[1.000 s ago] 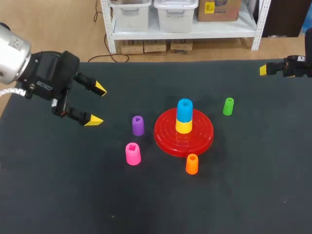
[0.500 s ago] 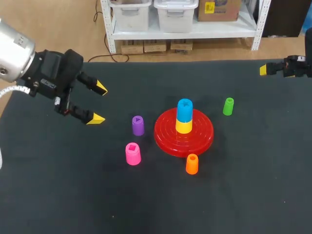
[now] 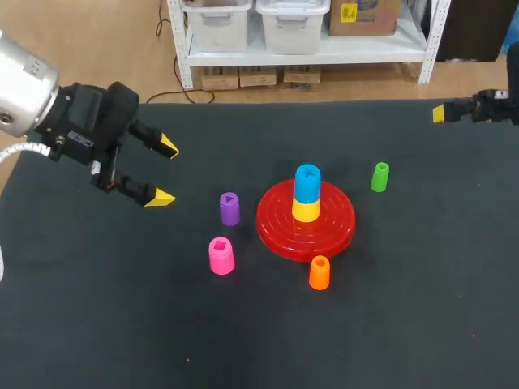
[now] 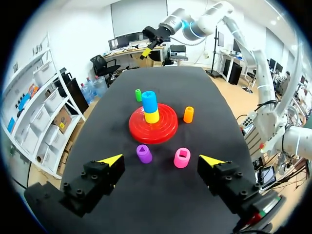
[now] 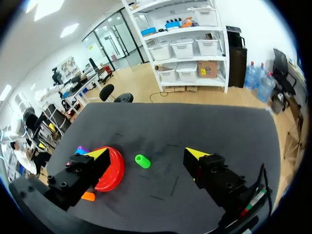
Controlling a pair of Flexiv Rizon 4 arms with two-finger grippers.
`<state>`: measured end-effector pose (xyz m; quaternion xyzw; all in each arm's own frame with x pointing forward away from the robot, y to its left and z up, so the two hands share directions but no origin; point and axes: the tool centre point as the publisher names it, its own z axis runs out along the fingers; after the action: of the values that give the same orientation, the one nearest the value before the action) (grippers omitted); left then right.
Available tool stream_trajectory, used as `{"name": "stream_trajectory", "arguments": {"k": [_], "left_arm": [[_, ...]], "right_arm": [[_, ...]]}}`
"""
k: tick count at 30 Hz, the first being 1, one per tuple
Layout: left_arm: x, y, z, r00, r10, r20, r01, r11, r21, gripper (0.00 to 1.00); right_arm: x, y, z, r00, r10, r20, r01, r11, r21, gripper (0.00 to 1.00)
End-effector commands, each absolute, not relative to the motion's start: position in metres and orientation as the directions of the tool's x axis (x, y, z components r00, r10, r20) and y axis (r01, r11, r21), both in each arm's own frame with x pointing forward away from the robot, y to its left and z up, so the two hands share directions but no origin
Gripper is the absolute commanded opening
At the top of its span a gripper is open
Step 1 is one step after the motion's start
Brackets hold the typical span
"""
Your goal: Pick up and stack the cylinders on the red base in this order: pink,purple,orange,green
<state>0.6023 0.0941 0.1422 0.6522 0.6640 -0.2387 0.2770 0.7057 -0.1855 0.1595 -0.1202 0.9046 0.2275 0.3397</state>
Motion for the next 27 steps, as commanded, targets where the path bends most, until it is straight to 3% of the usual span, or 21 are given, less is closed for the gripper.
{"name": "stream_trajectory", "arguments": {"k": [1, 8, 17, 27], "left_arm": [[0.602, 0.094, 0.142, 0.005, 0.734, -0.679, 0.998, 0.036, 0.046, 1.0], [0.602, 0.094, 0.142, 0.005, 0.734, -0.679, 0.998, 0.036, 0.046, 1.0], [0.602, 0.094, 0.142, 0.005, 0.734, -0.679, 0.998, 0.036, 0.046, 1.0], [0.602, 0.094, 0.142, 0.005, 0.734, -0.679, 0.998, 0.036, 0.046, 1.0]], "right_arm": [[0.697, -0.171, 0.207, -0.77, -0.156, -0.619, -0.356, 0.91, 0.212, 1.0], [0.682, -0.117, 0.239, -0.726, -0.359, -0.587, -0.453, 0.891, 0.015, 1.0], [0.651, -0.078, 0.235, -0.64, -0.6, -0.481, -0.669, 0.742, -0.036, 1.0], [0.637, -0.067, 0.233, -0.627, -0.639, -0.445, -0.691, 0.72, -0.061, 1.0]]}}
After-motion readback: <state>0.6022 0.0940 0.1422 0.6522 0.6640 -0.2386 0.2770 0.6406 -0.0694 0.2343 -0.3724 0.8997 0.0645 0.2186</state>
